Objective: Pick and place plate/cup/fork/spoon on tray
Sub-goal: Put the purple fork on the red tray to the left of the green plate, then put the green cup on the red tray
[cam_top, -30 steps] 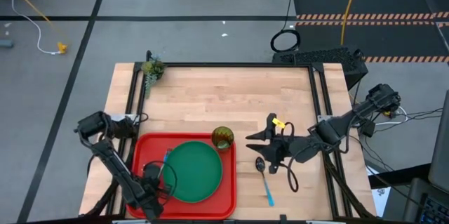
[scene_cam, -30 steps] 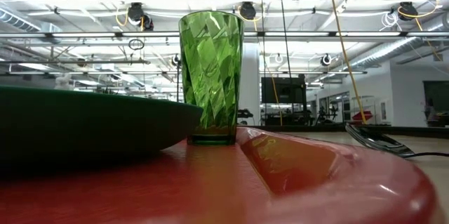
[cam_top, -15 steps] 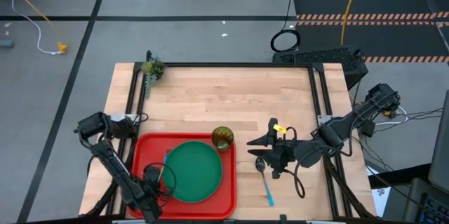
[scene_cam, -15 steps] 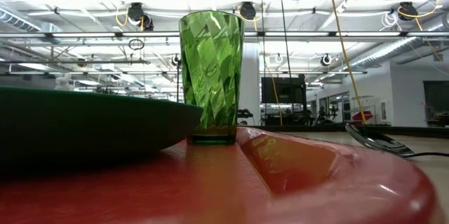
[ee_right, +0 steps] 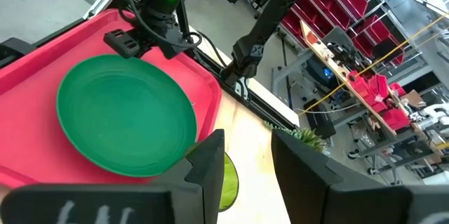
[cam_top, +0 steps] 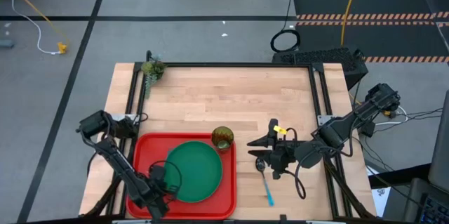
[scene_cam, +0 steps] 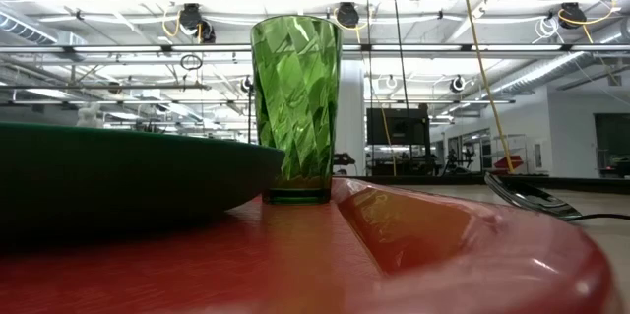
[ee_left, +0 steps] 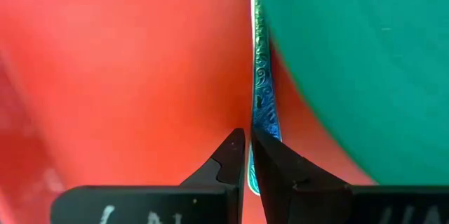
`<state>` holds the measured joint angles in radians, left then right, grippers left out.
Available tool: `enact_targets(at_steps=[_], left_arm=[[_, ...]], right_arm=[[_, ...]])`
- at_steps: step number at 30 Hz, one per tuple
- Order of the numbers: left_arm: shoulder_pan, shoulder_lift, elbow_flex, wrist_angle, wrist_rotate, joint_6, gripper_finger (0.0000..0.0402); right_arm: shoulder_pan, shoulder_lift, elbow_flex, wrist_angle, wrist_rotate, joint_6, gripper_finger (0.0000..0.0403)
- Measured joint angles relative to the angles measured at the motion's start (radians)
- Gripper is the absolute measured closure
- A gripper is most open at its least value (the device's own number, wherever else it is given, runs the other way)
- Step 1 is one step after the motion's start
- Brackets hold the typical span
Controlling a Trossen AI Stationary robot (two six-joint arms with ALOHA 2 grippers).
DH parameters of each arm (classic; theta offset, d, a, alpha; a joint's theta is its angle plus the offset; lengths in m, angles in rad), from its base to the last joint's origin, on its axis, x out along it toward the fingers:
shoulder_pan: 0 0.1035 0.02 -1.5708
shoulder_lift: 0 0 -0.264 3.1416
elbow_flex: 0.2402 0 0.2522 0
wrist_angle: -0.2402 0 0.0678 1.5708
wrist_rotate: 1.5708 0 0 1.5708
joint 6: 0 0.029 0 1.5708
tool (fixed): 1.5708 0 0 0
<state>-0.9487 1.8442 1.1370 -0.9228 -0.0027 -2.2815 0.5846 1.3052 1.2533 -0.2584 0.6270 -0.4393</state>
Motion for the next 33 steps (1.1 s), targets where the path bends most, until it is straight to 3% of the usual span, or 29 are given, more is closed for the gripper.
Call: enact_targets(at_steps=[8, 13, 20, 24, 29, 33], left_arm=[[0.029, 0.000, 0.004, 0.050, -0.051, 0.073, 0.0366], [0.051, 0.002, 0.070, 0.017, -0.069, 0.161, 0.0366], [0.077, 0.002, 0.201, -0.158, -0.190, 0.307, 0.0366], [0.089, 0.002, 0.215, -0.278, -0.198, 0.324, 0.0366], [0.089, 0.002, 0.199, -0.303, -0.195, 0.344, 0.0366], [0.089, 0.002, 0.198, -0.316, -0.193, 0.362, 0.0366]], right_arm=[[0.000, 0.000, 0.000, -0.005, 0.000, 0.000, 0.0289], [0.000, 0.000, 0.000, -0.005, 0.000, 0.000, 0.0289], [0.000, 0.000, 0.000, -0.004, 0.000, 0.003, 0.0289], [0.000, 0.000, 0.000, -0.004, 0.000, 0.017, 0.0289], [0.000, 0.000, 0.000, -0.032, 0.004, 0.067, 0.0289], [-0.008, 0.000, 0.000, -0.087, 0.074, 0.121, 0.0289]])
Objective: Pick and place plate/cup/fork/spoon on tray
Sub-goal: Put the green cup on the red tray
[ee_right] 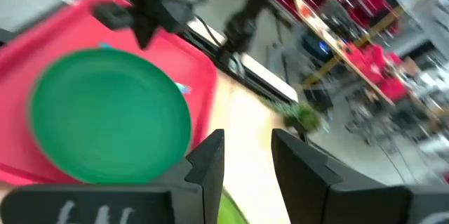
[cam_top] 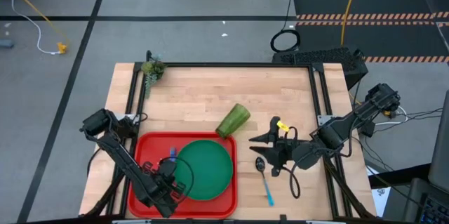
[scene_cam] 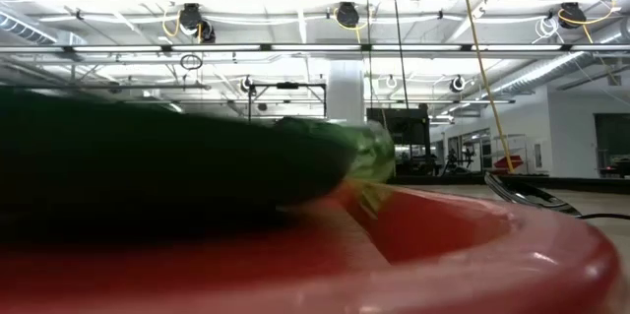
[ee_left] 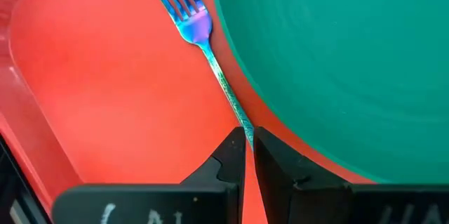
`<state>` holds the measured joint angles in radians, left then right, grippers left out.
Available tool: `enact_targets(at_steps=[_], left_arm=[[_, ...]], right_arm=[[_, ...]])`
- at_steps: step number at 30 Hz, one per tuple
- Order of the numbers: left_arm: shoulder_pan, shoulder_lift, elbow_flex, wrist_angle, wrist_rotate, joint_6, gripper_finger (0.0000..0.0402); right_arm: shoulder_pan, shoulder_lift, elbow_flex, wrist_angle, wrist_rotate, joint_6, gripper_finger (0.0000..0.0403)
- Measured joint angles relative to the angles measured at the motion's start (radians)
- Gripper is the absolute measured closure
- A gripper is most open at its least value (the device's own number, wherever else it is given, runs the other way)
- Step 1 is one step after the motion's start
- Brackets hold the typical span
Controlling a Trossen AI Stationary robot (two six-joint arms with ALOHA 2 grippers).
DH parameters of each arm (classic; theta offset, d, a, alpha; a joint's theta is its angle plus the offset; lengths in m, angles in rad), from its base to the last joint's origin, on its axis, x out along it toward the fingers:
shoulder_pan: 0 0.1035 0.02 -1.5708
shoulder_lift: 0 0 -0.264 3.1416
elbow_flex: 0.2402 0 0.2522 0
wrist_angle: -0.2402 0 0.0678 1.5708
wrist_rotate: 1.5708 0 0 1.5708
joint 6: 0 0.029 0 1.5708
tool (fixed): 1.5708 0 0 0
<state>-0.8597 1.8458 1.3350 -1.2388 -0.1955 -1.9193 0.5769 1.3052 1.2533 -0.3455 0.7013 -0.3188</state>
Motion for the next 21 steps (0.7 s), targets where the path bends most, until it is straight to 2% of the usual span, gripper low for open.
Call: enact_targets(at_steps=[5, 10, 12, 16, 18, 21], left_arm=[[0.000, 0.000, 0.000, 0.000, 0.001, 0.031, 0.0366], [0.000, -0.014, 0.000, -0.016, 0.003, 0.060, 0.0366], [0.000, -0.027, 0.000, -0.038, 0.003, 0.059, 0.0366], [-0.005, -0.061, 0.000, -0.082, -0.010, 0.058, 0.0366], [-0.005, -0.076, 0.000, -0.110, -0.033, 0.054, 0.0366], [-0.005, -0.096, 0.000, -0.141, -0.082, 0.052, 0.0366]], right_arm=[[-0.044, 0.000, -0.018, -0.023, 0.081, 0.108, 0.0289], [-0.173, 0.000, -0.127, -0.024, 0.052, 0.132, 0.0289], [-0.252, -0.006, -0.177, -0.019, -0.014, 0.136, 0.0289], [-0.436, -0.037, -0.280, 0.116, -0.283, 0.123, 0.0280], [-0.535, -0.040, -0.329, 0.185, -0.395, 0.111, 0.0266], [-0.673, -0.029, -0.388, 0.268, -0.506, 0.101, 0.0233]])
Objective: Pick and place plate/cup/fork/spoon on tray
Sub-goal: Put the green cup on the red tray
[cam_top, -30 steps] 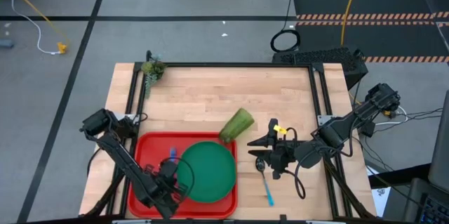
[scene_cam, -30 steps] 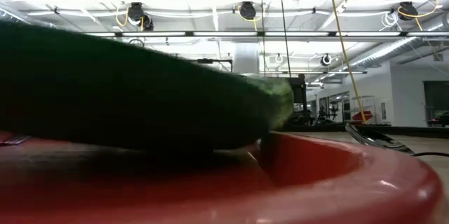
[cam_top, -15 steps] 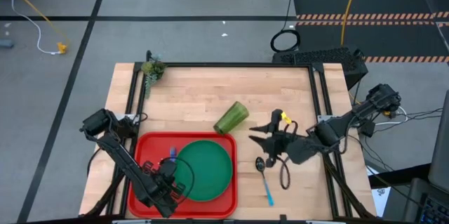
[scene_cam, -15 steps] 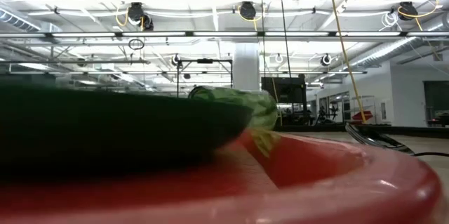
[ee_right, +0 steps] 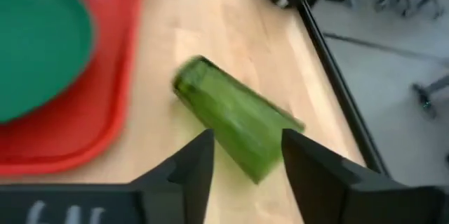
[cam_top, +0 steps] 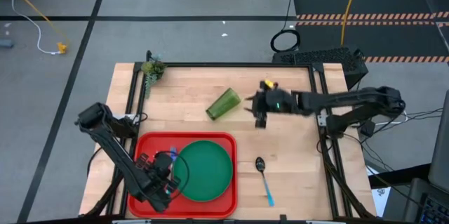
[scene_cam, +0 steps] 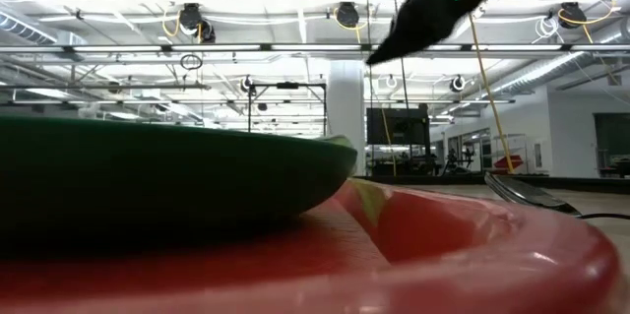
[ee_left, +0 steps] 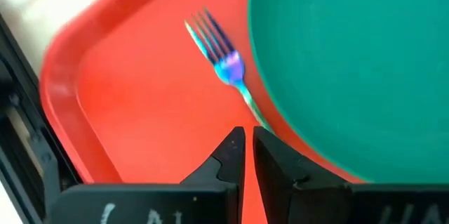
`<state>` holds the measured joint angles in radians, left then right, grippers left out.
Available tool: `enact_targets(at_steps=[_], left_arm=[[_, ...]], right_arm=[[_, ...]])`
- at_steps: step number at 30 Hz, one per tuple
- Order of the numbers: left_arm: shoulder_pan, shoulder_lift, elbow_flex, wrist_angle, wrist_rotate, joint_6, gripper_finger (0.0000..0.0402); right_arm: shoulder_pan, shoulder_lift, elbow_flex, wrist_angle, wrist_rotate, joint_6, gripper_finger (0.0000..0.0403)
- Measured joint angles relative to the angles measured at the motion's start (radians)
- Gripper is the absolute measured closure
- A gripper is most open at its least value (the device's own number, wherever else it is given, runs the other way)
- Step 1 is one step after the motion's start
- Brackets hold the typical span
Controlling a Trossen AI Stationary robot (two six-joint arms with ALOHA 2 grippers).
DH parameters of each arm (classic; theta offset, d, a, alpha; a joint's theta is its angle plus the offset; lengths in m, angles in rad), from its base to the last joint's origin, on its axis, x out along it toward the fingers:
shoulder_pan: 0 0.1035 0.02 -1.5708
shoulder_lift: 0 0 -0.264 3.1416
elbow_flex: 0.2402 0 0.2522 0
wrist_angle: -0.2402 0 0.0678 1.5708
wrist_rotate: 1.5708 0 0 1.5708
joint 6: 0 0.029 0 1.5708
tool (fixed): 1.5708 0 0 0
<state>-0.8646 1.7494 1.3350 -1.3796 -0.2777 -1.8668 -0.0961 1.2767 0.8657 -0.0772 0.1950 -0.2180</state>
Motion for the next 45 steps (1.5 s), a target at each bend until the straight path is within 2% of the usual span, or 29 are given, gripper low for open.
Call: enact_targets(at_steps=[5, 10, 20, 23, 26, 29, 35, 39, 43, 45], left_arm=[[0.000, -0.020, 0.000, -0.046, -0.105, 0.014, 0.0366], [0.004, -0.024, 0.000, -0.085, -0.173, 0.030, 0.0366], [0.005, -0.024, 0.000, -0.116, -0.179, 0.028, 0.0366], [0.017, -0.024, 0.000, -0.178, -0.189, -0.021, 0.0366], [0.050, -0.025, -0.006, -0.191, -0.261, -0.036, 0.0367], [0.114, -0.028, -0.021, -0.191, -0.304, 0.025, 0.0366], [0.330, -0.038, -0.069, -0.190, -0.334, 0.186, 0.0366], [0.498, -0.058, -0.084, -0.190, -0.380, 0.276, 0.0366], [0.649, -0.075, -0.084, -0.142, -0.381, 0.470, 0.0366], [0.712, -0.083, -0.084, -0.093, -0.383, 0.564, 0.0366]], right_arm=[[-0.163, 0.089, -0.052, 0.167, -0.227, -0.005, 0.0171], [-0.263, 0.258, -0.028, 0.340, -0.319, -0.034, 0.0139], [-0.391, 0.559, 0.278, 0.322, -0.558, -0.005, 0.0136], [-0.398, 0.627, 0.393, 0.268, -0.567, -0.007, 0.0136], [-0.393, 0.663, 0.470, 0.222, -0.567, -0.026, 0.0136], [-0.372, 0.656, 0.489, 0.204, -0.565, -0.054, 0.0136], [-0.352, 0.555, 0.469, 0.091, -0.562, -0.113, 0.0136], [-0.358, 0.454, 0.398, 0.089, -0.557, -0.133, 0.0136], [-0.363, 0.343, 0.293, 0.147, -0.549, -0.196, 0.0136], [-0.363, 0.287, 0.248, 0.179, -0.496, -0.226, 0.0136]])
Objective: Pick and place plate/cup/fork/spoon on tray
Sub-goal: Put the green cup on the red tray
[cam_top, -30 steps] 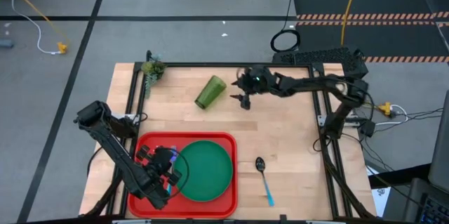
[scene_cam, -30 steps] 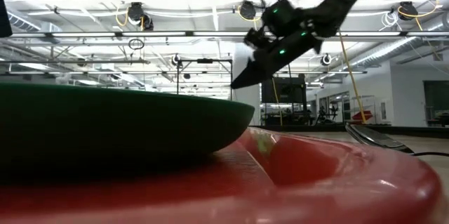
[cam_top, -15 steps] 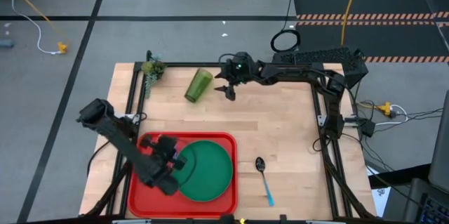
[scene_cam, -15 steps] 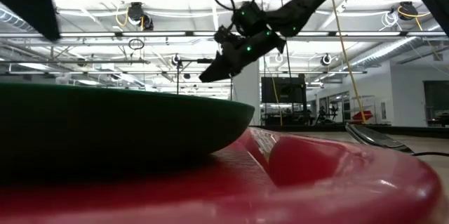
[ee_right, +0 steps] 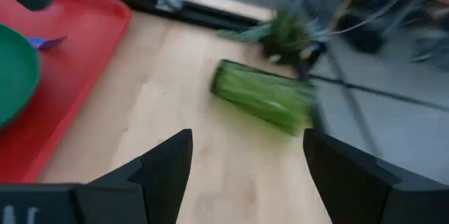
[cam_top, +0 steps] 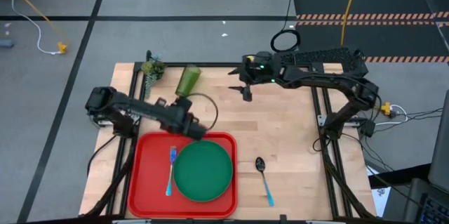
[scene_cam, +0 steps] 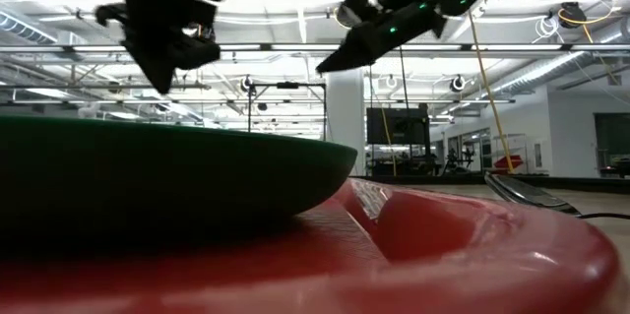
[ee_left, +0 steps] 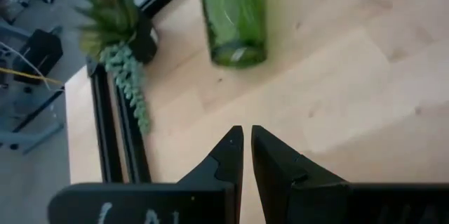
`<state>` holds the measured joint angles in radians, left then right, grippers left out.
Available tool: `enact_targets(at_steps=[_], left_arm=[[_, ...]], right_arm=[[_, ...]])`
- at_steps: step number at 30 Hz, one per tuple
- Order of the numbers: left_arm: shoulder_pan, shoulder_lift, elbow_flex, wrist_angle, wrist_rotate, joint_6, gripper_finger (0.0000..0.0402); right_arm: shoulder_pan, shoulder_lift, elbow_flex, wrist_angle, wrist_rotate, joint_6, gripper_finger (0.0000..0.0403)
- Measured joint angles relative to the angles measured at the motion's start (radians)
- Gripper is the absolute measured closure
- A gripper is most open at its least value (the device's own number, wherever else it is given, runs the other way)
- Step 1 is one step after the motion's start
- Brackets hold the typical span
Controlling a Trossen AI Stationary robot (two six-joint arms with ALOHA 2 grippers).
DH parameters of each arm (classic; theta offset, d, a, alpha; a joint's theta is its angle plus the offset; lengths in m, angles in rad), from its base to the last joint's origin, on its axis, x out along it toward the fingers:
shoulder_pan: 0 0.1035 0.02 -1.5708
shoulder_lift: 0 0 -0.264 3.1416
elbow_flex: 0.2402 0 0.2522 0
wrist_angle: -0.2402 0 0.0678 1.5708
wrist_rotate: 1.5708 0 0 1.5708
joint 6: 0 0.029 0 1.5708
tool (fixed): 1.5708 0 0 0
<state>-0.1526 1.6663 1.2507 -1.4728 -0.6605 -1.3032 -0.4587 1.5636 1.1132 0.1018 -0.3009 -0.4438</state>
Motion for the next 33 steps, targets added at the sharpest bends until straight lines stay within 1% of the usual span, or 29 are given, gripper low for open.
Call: enact_targets(at_steps=[3, 6, 9, 16, 25, 30, 33], left_arm=[[0.079, -0.001, 0.000, 0.089, -0.018, 0.136, 0.0366], [0.145, 0.000, 0.000, 0.142, -0.021, 0.235, 0.0366], [0.196, 0.000, 0.000, 0.173, -0.021, 0.282, 0.0366], [0.253, 0.000, 0.000, 0.140, -0.021, 0.282, 0.0366], [0.260, 0.000, 0.000, 0.136, -0.022, 0.304, 0.0366], [0.292, 0.000, -0.038, 0.134, -0.022, 0.281, 0.0366], [0.316, 0.000, -0.070, 0.134, 0.001, 0.280, 0.0366]], right_arm=[[-0.003, -0.068, -0.047, 0.032, 0.075, -0.035, 0.0136], [-0.012, -0.115, -0.083, 0.050, 0.089, -0.044, 0.0136], [-0.022, -0.146, -0.107, 0.043, 0.088, -0.044, 0.0136], [-0.028, -0.171, -0.152, 0.042, 0.088, -0.042, 0.0136], [-0.011, -0.172, -0.160, 0.008, 0.087, -0.039, 0.0136], [-0.010, -0.172, -0.160, 0.005, 0.087, -0.048, 0.0136], [-0.010, -0.172, -0.160, 0.004, 0.087, -0.066, 0.0136]])
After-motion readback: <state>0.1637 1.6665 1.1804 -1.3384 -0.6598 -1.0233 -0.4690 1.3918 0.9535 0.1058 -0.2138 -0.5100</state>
